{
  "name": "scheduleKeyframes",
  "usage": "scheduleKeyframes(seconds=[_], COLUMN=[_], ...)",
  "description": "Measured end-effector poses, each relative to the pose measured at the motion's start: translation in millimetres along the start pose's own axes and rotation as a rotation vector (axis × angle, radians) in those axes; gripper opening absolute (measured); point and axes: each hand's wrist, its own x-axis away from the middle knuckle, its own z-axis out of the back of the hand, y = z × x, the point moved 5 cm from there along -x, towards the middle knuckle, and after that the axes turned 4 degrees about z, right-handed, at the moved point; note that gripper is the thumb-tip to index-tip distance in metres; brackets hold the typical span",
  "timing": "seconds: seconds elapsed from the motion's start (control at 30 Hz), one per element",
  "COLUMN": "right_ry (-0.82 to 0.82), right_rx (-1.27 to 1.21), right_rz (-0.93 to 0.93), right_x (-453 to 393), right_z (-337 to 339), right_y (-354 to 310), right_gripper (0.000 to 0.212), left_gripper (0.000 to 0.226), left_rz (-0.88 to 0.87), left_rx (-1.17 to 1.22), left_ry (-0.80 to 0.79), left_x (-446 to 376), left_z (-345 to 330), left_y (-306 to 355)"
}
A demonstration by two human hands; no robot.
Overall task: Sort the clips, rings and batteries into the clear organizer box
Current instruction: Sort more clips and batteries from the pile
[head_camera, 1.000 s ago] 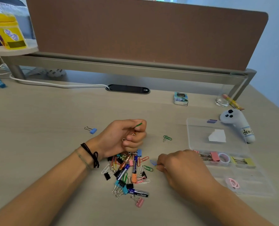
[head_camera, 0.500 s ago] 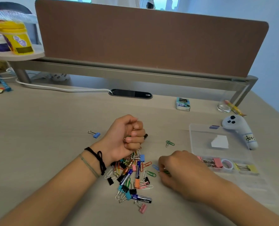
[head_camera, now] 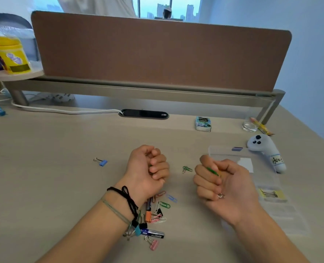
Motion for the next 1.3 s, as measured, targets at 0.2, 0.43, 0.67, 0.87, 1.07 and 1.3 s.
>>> scheduleKeyframes(seconds=[0.2, 0.43, 0.67, 0.87, 1.07, 1.3], right_ry=[0.218, 0.311, 0.413, 0.488, 0.475, 0.500], right_rx=[-0.025, 0.129, 0.094, 0.154, 0.236, 0.265], right_rz=[0.233, 0.388, 0.455, 0.515, 0.592, 0.596], right_x=[31.4, 57.8, 68.5, 72.3, 74.2, 67.8], right_z=[17.2, 44.6, 61.6, 72.3, 65.3, 66.8], right_y=[-52.1, -82.3, -83.1, -85.9, -93.5, -89.1], right_gripper=[0.043, 0.030, 0.052, 0.059, 0.054, 0.054], left_gripper=[0.046, 0.042, 0.044, 0.052, 0.050, 0.046], left_rz=[-0.052, -0.212, -0.452, -0.634, -0.721, -0.671], left_rx=[-0.012, -0.243, -0.483, -0.666, -0.717, -0.609], left_ry=[0.004, -0.035, 0.080, 0.096, 0.097, 0.074], left_x=[-9.7, -20.1, -21.3, -22.1, -24.4, -27.2], left_z=[-32.9, -71.6, -83.5, -88.4, -89.3, -89.1], left_y=[-49.8, -102.6, -126.1, -132.1, -135.2, -137.1])
